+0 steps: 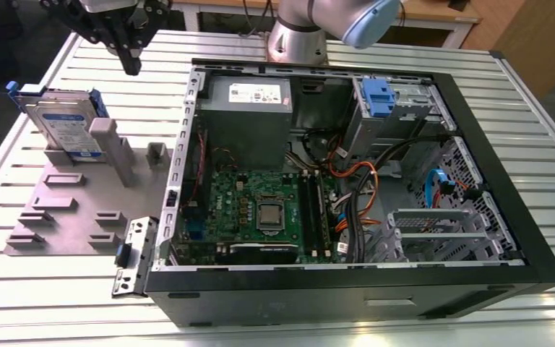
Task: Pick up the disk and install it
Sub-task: 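Reach for the disk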
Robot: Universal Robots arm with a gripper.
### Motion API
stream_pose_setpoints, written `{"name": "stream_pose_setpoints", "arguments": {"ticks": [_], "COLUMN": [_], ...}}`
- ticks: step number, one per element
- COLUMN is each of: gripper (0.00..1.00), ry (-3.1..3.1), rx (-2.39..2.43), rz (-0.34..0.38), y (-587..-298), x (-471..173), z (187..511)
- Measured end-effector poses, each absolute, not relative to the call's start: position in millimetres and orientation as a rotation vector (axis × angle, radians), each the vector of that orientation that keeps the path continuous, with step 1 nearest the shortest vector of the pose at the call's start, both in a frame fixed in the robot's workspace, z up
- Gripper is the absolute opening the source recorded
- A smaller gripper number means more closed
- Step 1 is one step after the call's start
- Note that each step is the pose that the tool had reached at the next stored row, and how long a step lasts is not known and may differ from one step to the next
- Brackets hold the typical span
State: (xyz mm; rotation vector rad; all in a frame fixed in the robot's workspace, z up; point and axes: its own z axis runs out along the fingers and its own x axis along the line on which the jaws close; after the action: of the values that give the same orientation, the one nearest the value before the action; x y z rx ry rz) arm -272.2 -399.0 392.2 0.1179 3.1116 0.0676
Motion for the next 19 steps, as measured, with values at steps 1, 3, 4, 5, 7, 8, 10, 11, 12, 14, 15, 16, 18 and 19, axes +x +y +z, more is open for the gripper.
{"name": "stream_pose_setpoints", "arguments": {"ticks": [1, 3, 4, 5, 7, 8, 10, 11, 12, 14, 15, 16, 18, 19], "gripper": [0.11, 0.11, 0.11, 0.11, 0.11, 0.11, 0.11, 0.11, 0.11, 0.11, 0.11, 0.11, 0.11, 0.11], "ry": [3.112, 3.112, 3.112, 3.112, 3.112, 3.112, 3.112, 3.112, 3.112, 3.112, 3.112, 3.112, 3.112, 3.112], "rx": [0.118, 0.118, 0.118, 0.118, 0.118, 0.118, 0.118, 0.118, 0.118, 0.118, 0.118, 0.118, 0.118, 0.118], "rz": [0.068, 0.068, 0.068, 0.068, 0.068, 0.068, 0.068, 0.068, 0.068, 0.068, 0.068, 0.068, 0.068, 0.068], "y": [-398.9, -398.9, -398.9, -398.9, -398.9, -398.9, -398.9, -398.9, -398.9, -399.0, -398.9, -398.9, -398.9, -398.9], "x": [-273.7, -277.0, -278.7, -280.1, -281.6, -281.7, -282.7, -282.7, -282.9, -283.6, -283.9, -284.4, -285.9, -286.9], "z": [392.2, 392.1, 392.1, 392.1, 392.0, 392.0, 392.1, 392.1, 392.0, 392.0, 392.0, 392.0, 392.0, 392.0]}}
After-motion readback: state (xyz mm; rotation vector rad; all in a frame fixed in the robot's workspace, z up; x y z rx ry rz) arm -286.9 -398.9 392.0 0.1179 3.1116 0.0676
